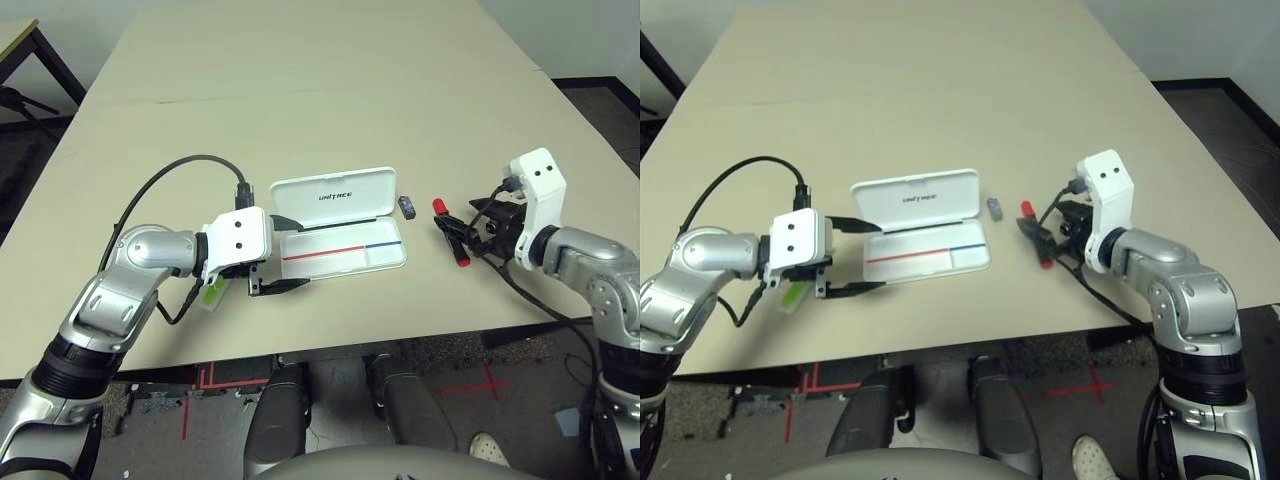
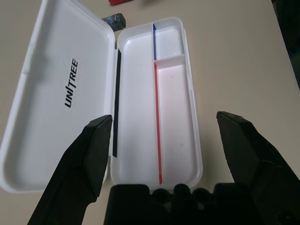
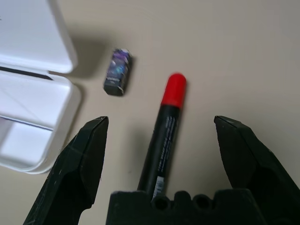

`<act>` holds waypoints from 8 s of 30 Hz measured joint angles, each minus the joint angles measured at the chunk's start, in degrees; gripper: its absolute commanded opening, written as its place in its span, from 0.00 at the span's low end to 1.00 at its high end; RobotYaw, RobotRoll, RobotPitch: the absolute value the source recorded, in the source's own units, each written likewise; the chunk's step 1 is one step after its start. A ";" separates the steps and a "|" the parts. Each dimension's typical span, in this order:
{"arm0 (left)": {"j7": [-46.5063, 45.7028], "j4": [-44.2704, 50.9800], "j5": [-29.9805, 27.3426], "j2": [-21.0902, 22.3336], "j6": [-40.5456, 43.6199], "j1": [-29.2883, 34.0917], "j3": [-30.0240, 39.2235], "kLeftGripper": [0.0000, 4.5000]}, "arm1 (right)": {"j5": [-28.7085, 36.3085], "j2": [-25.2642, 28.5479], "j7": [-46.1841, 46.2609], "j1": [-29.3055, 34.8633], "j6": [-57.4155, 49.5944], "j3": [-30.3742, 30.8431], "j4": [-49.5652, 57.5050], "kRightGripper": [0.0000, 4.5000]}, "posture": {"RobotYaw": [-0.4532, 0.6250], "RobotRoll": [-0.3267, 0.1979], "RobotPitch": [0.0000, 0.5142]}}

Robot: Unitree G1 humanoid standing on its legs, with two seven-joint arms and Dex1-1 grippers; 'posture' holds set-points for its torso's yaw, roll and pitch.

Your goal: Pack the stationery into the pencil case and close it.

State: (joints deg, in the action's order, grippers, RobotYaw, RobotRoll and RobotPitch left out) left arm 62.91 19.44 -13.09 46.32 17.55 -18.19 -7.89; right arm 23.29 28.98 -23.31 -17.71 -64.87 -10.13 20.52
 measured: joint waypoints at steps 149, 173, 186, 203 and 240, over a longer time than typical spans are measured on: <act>-33.42 11.39 -3.79 -8.41 52.14 11.56 15.82 1.00 | -1.79 17.48 -51.30 -6.89 48.33 13.67 -16.09 1.00 | 0.45 0.62 0.34; -33.31 11.16 -7.51 -3.86 57.45 8.02 15.22 0.24 | -2.08 17.54 -51.44 -6.90 48.71 13.69 -16.15 1.00 | 0.44 0.62 0.34; -14.90 13.62 -10.60 11.20 40.33 -2.06 1.92 0.24 | -3.24 17.66 -51.48 -6.80 49.66 13.82 -16.71 1.00 | 0.42 0.62 0.34; -10.02 6.26 3.24 -0.35 23.49 -15.28 -19.91 0.24 | -4.62 17.65 -50.91 -6.49 50.96 13.94 -17.88 1.00 | 0.39 0.62 0.34; -3.83 8.18 1.84 -1.90 20.99 -10.20 -7.72 0.99 | -6.11 15.91 -48.23 -6.11 51.05 14.81 -18.43 1.00 | 0.41 0.62 0.35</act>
State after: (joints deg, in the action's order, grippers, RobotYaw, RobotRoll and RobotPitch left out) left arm 59.09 27.62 -11.24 44.42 38.54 -28.38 -15.61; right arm 17.18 44.89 -71.54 -23.82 -13.82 4.68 2.09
